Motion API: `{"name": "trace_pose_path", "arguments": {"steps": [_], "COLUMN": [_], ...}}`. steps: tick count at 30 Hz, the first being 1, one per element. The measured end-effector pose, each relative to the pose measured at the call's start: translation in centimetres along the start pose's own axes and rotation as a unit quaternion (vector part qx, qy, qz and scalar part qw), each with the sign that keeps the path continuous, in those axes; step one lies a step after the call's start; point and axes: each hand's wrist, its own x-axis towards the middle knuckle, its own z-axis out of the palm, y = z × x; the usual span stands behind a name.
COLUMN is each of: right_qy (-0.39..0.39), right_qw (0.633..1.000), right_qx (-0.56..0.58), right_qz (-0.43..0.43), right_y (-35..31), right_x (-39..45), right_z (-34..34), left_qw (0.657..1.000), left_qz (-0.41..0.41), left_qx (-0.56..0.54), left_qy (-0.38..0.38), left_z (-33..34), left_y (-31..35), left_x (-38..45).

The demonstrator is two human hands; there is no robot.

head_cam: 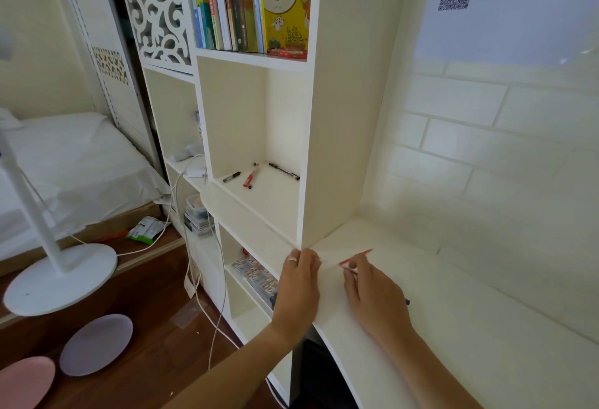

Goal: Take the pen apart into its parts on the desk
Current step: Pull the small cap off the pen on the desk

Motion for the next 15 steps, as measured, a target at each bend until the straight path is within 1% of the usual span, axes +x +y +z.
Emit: {"name": "trace_pose_path", "arguments": {"steps": [2,4,6,10,15], "right_qy": [0.006,0.014,0.016,0.023,0.033], "right_qw": [1.000,1.000,1.000,0.999,0.998], "right_qx": [0.007,0.015,0.015,0.021,0.045], "right_qz": [0.018,0.015,0.011,0.007,-0.001], "right_y": [0.0,-0.1,-0.2,-0.1,0.2], "right_x": [0.1,0.0,0.0,-0.2,0.1], "right_z": [0.0,-0.1,-0.3,-0.4,-0.3], "left_qw": [0.999,0.997,0.996,0.981,0.976], "left_qz": [0.010,0.008,0.000,-0.017,-0.022], "left_qx": [0.033,0.053,0.080,0.193,0.215], "left_qy": [0.035,0.055,0.036,-0.018,-0.013], "left_z": [0.0,-0.1,-0.3,-0.1,0.3], "left_y": [0.1,0.2,0.3,0.3,-0.2], "left_x": [0.6,1.7,2.8,3.7,3.6]}}
